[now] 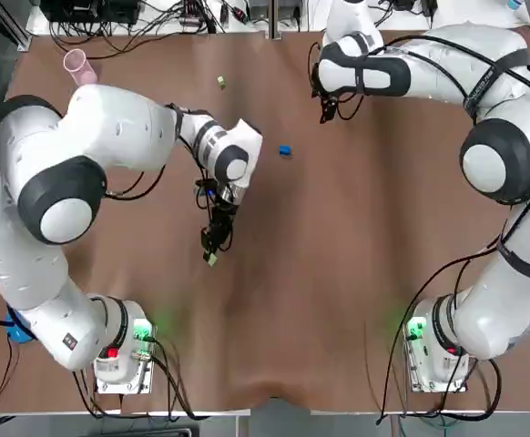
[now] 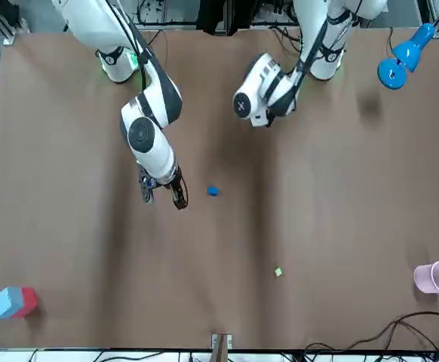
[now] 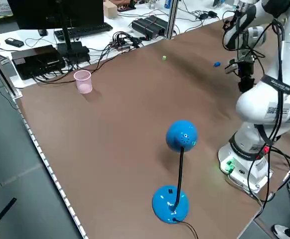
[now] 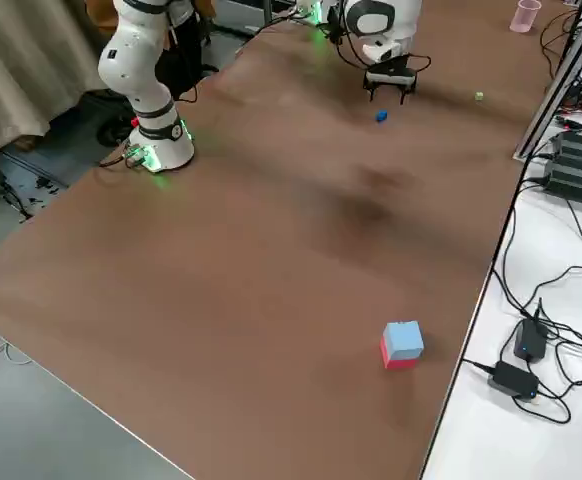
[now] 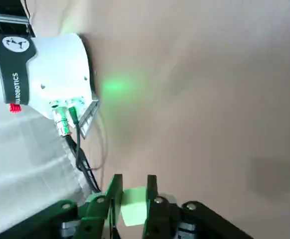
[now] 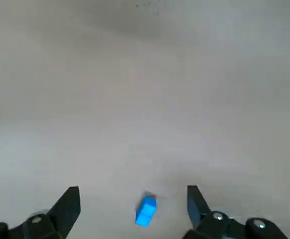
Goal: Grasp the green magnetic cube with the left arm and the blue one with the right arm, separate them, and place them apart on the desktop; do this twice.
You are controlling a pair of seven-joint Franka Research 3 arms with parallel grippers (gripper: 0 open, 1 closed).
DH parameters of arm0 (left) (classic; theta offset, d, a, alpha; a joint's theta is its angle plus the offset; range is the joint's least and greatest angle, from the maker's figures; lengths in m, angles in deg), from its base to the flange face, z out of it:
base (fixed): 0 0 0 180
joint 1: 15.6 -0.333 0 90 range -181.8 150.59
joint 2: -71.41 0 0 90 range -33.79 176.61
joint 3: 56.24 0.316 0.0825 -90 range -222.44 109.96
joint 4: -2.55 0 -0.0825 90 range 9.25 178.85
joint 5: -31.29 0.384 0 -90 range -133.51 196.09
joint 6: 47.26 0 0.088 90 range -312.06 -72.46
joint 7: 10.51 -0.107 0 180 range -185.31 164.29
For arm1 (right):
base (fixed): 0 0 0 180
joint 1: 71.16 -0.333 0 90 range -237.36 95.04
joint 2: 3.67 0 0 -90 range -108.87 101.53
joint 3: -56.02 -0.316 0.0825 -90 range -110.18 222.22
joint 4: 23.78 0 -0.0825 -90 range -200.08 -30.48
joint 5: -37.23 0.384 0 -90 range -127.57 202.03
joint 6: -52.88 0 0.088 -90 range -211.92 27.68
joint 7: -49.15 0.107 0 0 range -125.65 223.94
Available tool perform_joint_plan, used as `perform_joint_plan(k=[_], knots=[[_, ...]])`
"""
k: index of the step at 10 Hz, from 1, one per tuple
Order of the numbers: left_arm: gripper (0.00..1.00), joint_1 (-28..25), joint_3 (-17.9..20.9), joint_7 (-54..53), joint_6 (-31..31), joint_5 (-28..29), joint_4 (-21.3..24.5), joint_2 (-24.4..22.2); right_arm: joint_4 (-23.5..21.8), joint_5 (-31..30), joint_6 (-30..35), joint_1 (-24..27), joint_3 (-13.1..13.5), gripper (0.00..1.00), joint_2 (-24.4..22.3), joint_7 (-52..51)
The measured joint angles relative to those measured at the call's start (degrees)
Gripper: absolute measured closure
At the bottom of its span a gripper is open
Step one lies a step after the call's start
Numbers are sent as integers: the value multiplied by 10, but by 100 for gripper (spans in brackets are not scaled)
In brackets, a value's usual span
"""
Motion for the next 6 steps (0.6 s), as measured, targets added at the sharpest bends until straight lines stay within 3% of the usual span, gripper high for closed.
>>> perform_joint_plan(k=[1,3,5,6], knots=[[63,0,-9,1,5,0,0,0,-4,0,-1,4,0,5,0,26],[30,-16,-5,-1,6,13,-5,-1,-19,0,-26,12,0,6,4,71],[1,-97,-3,-14,0,59,-53,-2,-54,0,-81,16,0,5,6,90],[0,-152,-2,-38,-9,68,-95,-1,-59,0,-86,16,0,5,6,94]])
